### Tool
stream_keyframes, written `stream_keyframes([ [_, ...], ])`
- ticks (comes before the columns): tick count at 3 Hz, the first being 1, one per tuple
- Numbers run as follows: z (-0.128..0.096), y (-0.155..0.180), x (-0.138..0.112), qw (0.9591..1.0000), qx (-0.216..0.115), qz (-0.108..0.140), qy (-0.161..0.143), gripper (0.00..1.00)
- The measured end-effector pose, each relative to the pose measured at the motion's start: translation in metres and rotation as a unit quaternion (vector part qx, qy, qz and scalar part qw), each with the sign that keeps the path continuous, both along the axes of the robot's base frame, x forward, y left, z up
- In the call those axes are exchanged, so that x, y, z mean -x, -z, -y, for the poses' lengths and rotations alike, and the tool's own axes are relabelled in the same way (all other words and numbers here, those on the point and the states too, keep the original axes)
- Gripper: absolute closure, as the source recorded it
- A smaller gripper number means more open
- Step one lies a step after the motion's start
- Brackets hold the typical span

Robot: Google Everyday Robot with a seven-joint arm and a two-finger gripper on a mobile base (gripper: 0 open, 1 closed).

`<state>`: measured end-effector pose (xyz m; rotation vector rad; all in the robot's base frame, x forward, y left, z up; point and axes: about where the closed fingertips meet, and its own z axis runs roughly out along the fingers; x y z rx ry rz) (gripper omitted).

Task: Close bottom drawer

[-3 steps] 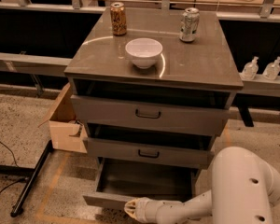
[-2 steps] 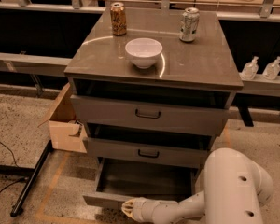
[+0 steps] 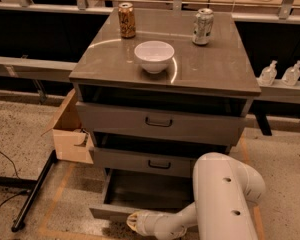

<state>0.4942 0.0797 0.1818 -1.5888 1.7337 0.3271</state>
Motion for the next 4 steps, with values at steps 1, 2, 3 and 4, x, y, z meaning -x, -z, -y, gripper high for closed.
stream_keyframes([
  [1,0.001,0.000,-0.003,1.0000,0.002,0.004,0.004,1.00],
  [2,0.004,-0.002,-0.027,0.9990,0.015,0.029,0.030,1.00],
  [3,0.011,-0.007,-0.042,0.9970,0.027,0.051,0.052,1.00],
  [4,0.027,-0.016,-0.074,0.9881,0.062,0.102,0.097,1.00],
])
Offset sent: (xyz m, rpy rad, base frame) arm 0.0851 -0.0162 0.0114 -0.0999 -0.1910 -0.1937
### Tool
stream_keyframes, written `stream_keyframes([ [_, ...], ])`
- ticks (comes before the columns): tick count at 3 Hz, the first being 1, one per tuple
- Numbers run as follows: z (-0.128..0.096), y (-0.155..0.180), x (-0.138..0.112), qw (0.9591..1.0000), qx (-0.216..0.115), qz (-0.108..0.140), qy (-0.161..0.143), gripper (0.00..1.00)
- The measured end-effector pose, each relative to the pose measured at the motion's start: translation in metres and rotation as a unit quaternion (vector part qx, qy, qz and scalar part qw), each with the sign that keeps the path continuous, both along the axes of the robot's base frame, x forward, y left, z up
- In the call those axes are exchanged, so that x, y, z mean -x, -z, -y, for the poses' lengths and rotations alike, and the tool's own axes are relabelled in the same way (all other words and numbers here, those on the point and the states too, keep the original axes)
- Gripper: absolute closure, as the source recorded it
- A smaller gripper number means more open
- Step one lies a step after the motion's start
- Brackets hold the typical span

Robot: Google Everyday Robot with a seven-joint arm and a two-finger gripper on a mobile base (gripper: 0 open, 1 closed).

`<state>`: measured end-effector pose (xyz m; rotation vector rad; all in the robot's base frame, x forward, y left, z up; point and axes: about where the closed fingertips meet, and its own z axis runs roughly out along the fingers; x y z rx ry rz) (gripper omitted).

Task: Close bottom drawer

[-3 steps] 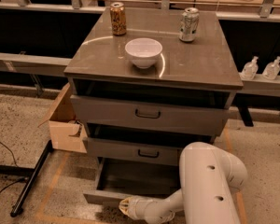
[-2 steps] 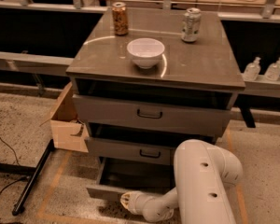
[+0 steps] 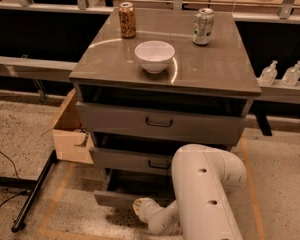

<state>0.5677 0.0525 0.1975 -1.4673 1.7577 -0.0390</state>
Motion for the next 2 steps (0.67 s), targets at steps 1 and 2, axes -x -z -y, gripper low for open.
stream_keyframes([
  [1,0.000,0.000,0.000,1.0000,0.000,0.000,0.000,1.00],
  [2,0.004,0.000,-0.020,0.9991,0.023,0.026,0.023,1.00],
])
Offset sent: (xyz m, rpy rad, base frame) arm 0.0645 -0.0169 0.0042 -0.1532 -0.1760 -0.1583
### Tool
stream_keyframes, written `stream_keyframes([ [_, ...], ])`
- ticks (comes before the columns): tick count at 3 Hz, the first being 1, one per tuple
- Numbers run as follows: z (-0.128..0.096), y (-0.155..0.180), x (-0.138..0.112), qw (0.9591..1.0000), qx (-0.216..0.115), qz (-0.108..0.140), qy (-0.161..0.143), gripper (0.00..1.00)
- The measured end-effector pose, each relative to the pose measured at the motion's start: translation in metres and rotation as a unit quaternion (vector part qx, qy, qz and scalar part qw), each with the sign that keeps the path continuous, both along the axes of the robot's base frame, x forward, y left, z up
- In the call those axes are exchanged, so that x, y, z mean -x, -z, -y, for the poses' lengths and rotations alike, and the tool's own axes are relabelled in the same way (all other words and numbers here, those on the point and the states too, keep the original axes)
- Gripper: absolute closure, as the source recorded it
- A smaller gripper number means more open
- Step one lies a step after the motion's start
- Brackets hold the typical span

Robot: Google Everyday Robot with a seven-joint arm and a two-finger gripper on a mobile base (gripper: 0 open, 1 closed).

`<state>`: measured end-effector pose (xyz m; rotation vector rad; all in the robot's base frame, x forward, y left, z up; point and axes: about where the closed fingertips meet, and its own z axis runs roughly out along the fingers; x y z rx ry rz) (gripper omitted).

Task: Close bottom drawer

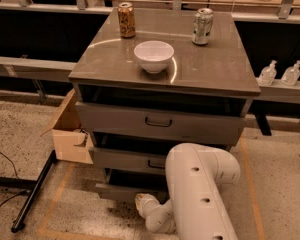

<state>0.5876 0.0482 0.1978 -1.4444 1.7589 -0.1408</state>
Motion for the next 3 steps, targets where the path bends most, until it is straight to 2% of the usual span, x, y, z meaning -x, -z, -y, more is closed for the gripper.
stream_keyframes([
  [1,0.002,-0.001,-0.021,0.9991,0.024,0.029,0.021,1.00],
  [3,-0.001,-0.001,-0.045,0.9967,0.047,0.056,0.036,1.00],
])
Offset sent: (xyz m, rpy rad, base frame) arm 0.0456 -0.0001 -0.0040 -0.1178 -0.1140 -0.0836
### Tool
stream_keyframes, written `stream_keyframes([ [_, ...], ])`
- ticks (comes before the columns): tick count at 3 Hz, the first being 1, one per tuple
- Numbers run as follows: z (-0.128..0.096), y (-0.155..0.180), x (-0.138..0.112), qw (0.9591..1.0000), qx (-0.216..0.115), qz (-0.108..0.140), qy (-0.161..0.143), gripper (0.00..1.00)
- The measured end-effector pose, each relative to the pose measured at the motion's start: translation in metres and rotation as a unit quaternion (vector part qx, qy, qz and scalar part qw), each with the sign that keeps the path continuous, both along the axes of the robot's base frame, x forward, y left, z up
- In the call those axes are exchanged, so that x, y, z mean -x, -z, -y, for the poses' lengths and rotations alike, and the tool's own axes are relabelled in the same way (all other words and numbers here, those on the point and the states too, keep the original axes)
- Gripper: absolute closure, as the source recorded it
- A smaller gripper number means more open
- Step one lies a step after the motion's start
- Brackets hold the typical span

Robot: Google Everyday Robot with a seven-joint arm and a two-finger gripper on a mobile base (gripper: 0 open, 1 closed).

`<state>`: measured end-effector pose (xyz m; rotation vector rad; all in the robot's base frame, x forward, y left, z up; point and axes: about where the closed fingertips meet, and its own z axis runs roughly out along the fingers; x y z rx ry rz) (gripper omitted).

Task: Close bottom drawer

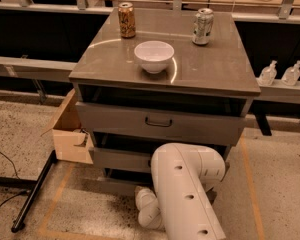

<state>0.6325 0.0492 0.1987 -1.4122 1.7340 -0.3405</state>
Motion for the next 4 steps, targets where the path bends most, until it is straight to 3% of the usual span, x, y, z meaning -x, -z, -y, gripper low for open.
stream_keyframes([
  [3,-0.009,-0.002,-0.032,0.9997,0.009,0.021,-0.005,1.00],
  [4,-0.008,-0.002,-0.035,0.9998,0.003,0.015,-0.014,1.00],
])
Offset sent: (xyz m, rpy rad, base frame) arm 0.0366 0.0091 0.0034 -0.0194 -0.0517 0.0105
